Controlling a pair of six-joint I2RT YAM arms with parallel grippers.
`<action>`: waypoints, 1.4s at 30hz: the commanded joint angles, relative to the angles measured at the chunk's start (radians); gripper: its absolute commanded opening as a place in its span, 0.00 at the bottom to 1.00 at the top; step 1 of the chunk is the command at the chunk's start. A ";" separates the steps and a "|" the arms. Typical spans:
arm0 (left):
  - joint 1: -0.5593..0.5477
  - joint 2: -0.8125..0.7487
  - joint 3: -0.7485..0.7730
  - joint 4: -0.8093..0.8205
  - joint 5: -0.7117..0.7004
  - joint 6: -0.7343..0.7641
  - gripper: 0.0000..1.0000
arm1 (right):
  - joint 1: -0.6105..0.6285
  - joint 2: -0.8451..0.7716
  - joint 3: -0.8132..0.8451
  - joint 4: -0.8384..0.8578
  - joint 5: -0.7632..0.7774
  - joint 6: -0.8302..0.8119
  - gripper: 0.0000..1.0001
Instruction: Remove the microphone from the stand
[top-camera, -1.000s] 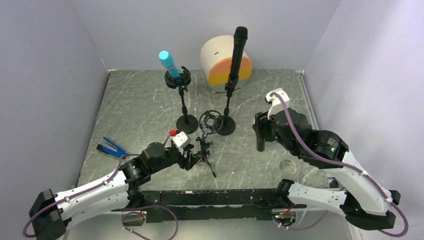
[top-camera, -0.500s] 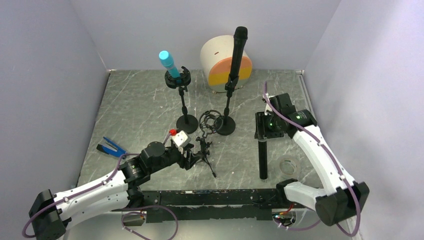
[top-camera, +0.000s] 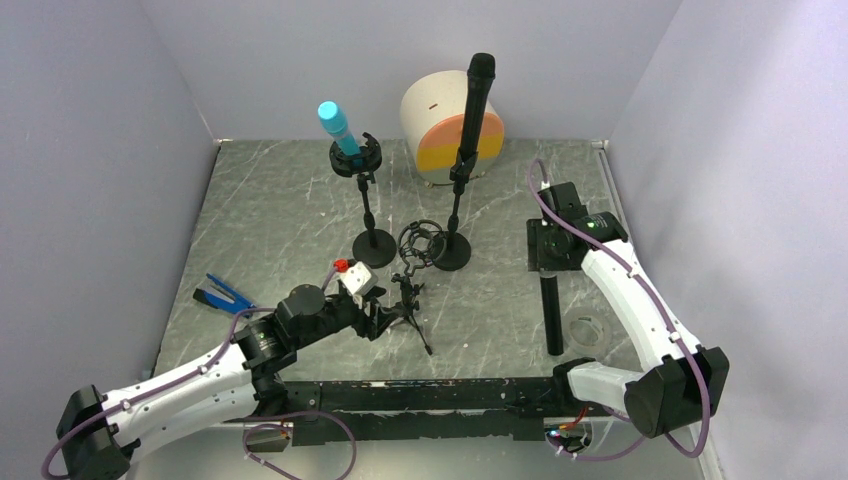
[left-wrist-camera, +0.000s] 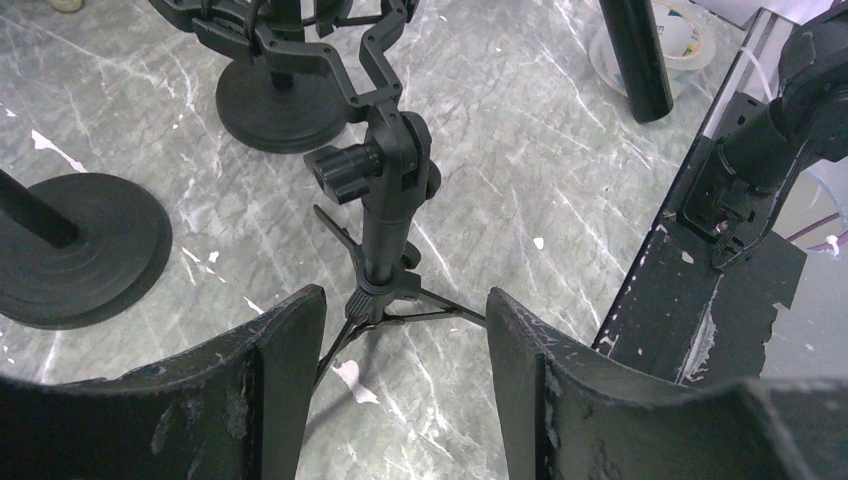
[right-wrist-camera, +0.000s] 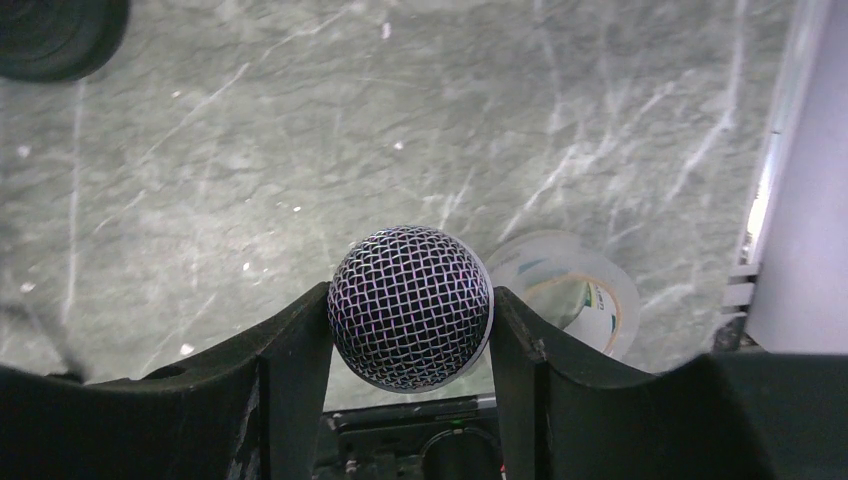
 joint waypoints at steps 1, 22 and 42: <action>0.002 -0.011 0.014 0.018 -0.007 0.005 0.64 | -0.008 -0.003 -0.003 0.040 0.154 0.003 0.00; 0.002 0.030 0.024 0.045 0.021 0.021 0.64 | -0.190 0.347 0.043 0.154 -0.098 0.050 0.08; 0.002 -0.082 -0.005 -0.017 -0.025 0.007 0.65 | -0.240 0.412 -0.137 0.341 0.087 0.128 0.55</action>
